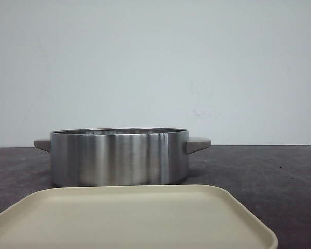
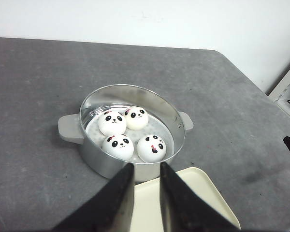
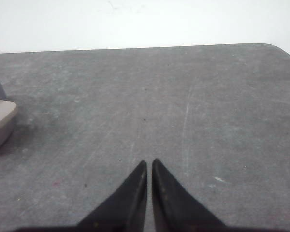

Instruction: Steam buns

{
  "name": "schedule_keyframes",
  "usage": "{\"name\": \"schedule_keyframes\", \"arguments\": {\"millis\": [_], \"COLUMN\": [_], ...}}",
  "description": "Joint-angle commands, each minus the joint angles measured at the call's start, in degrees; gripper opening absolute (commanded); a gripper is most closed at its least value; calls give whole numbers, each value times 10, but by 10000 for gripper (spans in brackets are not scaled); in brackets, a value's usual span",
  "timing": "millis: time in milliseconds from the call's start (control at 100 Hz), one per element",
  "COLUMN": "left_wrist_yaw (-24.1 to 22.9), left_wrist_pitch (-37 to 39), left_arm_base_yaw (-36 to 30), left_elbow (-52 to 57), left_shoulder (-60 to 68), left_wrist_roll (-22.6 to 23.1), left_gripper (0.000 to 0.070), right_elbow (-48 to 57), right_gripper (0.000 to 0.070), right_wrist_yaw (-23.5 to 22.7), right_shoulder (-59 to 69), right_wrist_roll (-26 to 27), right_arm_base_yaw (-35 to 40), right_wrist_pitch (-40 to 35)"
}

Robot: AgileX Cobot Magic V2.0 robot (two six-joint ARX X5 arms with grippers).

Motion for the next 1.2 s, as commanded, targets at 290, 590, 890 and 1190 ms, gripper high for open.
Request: {"name": "schedule_keyframes", "arguments": {"millis": [290, 590, 890, 1190], "left_wrist_yaw": [-2, -7, 233, 254], "left_wrist_pitch": [2, 94, 539, 569], "left_arm_base_yaw": [-3, 114, 310, 393], "left_elbow": [8, -83, -446, -625], "left_shoulder": [2, -24, -142, -252], "left_wrist_roll": [5, 42, 41, 18], "left_gripper": [57, 57, 57, 57], "right_elbow": [-2, -2, -2, -2], "right_gripper": [12, 12, 12, 12], "right_wrist_yaw": [0, 0, 0, 0], "right_shoulder": [-1, -1, -1, -1], "right_wrist_roll": [4, 4, 4, 4], "right_arm_base_yaw": [2, 2, 2, 2], "right_wrist_pitch": [8, 8, 8, 8]}}
